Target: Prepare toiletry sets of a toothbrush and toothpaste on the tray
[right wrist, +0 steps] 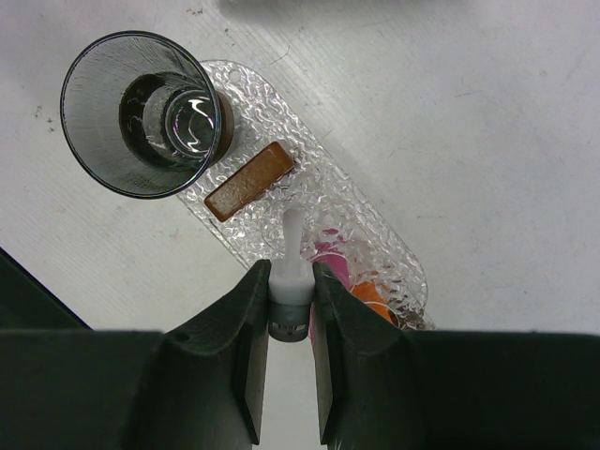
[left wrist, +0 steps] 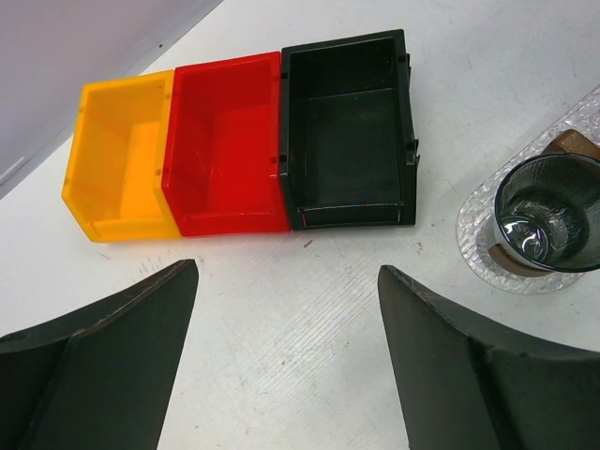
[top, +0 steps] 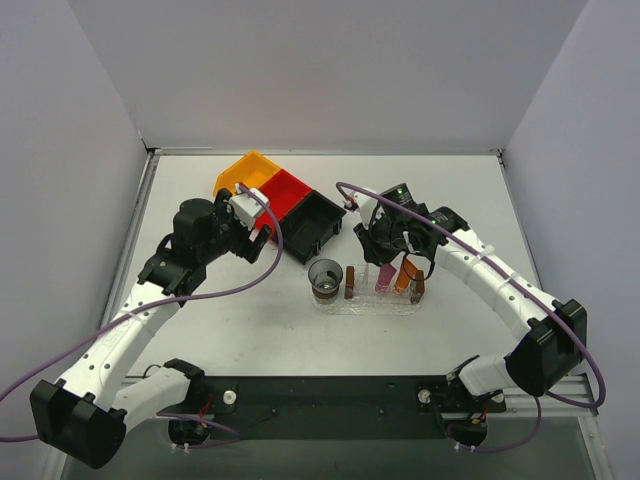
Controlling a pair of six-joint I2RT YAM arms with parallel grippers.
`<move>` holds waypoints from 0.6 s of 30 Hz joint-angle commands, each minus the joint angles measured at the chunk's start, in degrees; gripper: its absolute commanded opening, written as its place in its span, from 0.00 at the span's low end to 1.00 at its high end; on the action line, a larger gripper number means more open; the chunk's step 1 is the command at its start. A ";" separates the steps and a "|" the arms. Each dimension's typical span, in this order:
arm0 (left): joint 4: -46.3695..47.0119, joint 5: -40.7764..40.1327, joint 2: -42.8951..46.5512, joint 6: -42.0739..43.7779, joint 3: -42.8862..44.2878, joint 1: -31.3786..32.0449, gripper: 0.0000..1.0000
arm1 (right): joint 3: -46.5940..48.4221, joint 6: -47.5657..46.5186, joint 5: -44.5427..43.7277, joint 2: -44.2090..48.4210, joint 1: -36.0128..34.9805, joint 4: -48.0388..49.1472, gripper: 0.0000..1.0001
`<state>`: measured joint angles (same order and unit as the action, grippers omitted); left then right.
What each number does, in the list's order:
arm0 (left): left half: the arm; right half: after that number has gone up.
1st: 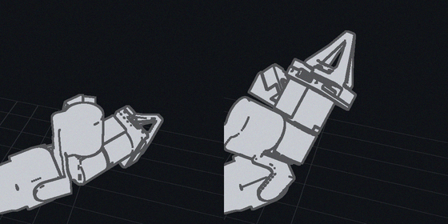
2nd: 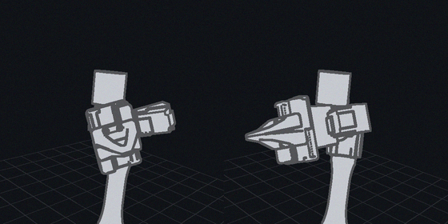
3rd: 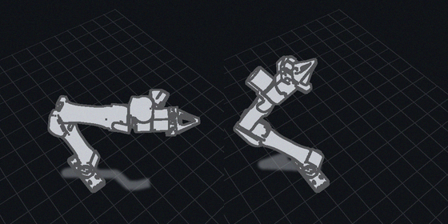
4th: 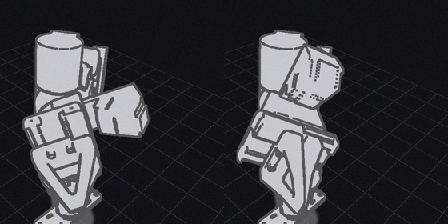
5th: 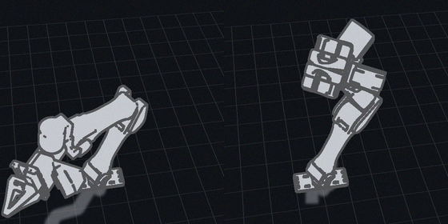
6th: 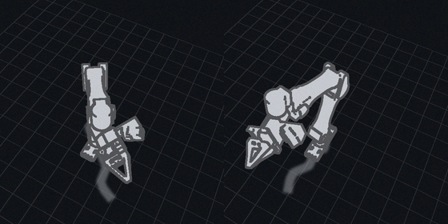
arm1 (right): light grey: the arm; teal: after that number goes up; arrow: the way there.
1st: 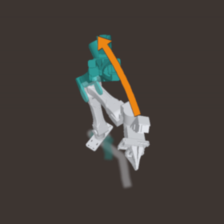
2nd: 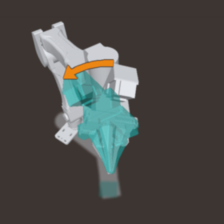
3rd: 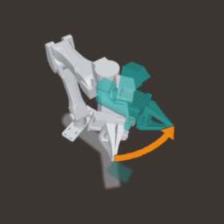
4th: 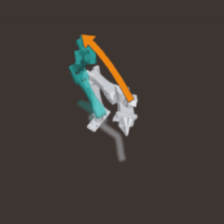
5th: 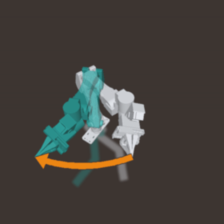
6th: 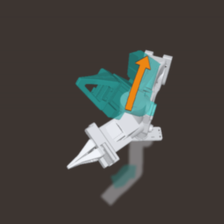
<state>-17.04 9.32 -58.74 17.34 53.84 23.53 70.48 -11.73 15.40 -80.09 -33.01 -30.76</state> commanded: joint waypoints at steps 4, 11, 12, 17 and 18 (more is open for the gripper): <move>1.22 1.05 0.12 0.85 0.74 -0.24 0.88 | 1.85 0.74 -0.90 -0.94 0.32 -0.09 0.18; 1.48 1.05 -0.06 1.29 0.65 -0.32 0.88 | 3.70 0.92 -1.95 -2.17 0.23 -0.35 0.26; 1.48 1.05 -0.23 1.38 0.65 -0.33 0.88 | 3.88 1.00 -2.04 -2.43 0.23 -0.35 0.27; 1.48 0.96 -0.23 1.55 0.56 -0.33 0.88 | 4.58 1.00 -2.39 -2.79 0.23 -0.61 0.30; 1.48 0.96 -0.15 1.55 0.56 -0.33 0.88 | 4.67 1.00 -2.39 -2.79 0.23 -0.70 0.30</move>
<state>-17.02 9.34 -58.98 18.39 53.84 23.51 72.55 -11.33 13.98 -82.52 -33.01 -30.63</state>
